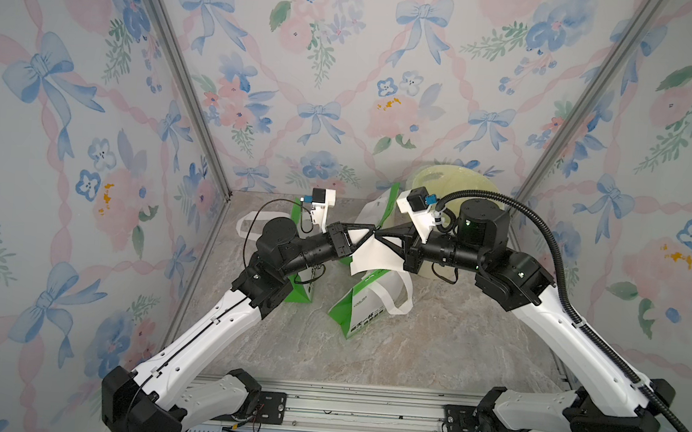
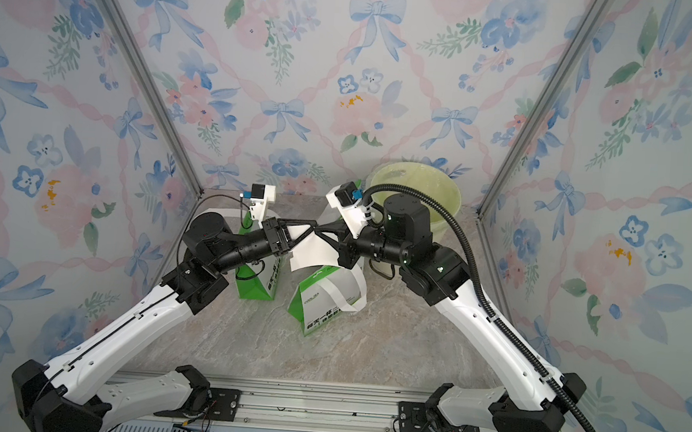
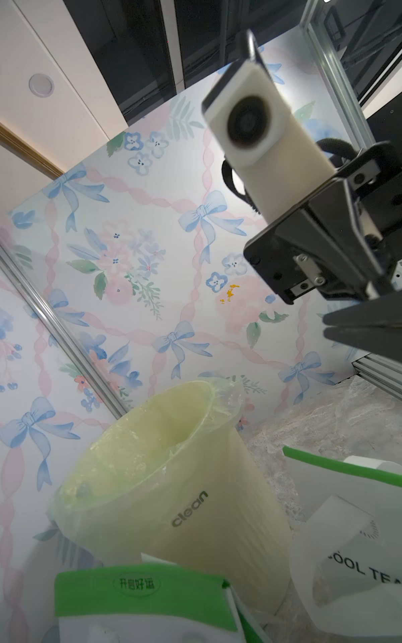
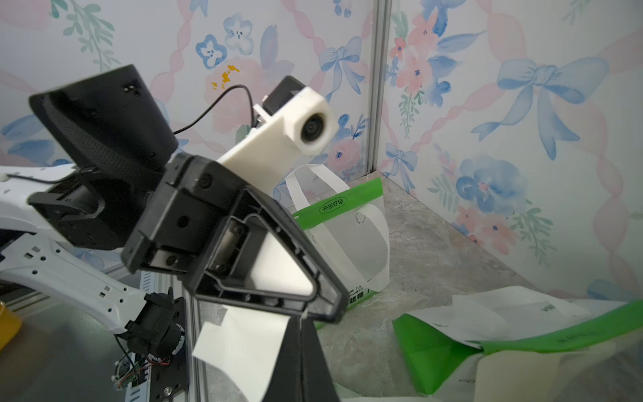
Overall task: Shred takeout receipts and throw away
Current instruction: Shred the takeout receipt.
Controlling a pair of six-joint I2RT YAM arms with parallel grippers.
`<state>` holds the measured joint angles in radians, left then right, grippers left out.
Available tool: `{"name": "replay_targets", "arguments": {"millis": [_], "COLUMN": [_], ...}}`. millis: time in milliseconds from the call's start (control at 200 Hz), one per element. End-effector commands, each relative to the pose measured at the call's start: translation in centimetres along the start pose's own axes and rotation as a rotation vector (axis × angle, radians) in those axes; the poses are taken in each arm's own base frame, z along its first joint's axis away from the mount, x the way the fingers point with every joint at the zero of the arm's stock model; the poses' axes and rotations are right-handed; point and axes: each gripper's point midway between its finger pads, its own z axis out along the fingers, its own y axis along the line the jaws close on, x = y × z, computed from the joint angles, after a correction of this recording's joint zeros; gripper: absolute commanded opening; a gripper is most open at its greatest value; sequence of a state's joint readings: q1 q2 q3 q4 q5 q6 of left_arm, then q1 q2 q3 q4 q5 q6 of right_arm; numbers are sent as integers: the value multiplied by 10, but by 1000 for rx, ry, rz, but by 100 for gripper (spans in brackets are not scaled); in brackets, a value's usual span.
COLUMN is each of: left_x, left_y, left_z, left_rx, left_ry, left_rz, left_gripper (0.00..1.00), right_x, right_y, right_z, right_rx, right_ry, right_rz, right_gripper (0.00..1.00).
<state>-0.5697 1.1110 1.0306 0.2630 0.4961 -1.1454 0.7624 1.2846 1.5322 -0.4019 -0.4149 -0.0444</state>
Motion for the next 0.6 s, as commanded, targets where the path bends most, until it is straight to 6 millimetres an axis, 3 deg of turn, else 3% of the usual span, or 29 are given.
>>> {"name": "replay_targets", "arguments": {"millis": [0, 180, 380, 480, 590], "left_x": [2, -3, -12, -16, -26], "left_y": [34, 38, 47, 49, 46], "left_z": [6, 14, 21, 23, 24], "left_rx": [-97, -111, -144, -156, -166], "left_ry": [-24, -28, -52, -68, -100], "left_rz": [-85, -50, 3, 37, 82], "left_gripper": [0, 0, 0, 0, 0], "right_x": [-42, -51, -88, -100, -96], "right_y": [34, 50, 65, 51, 9], "right_z": [-24, -35, -67, -81, -88], "right_rx": [-76, -120, -148, -94, 77], "right_ry": [-166, -201, -341, -408, -433], "right_rz": [-187, -154, -96, -52, 31], "right_gripper": [0, 0, 0, 0, 0]}}
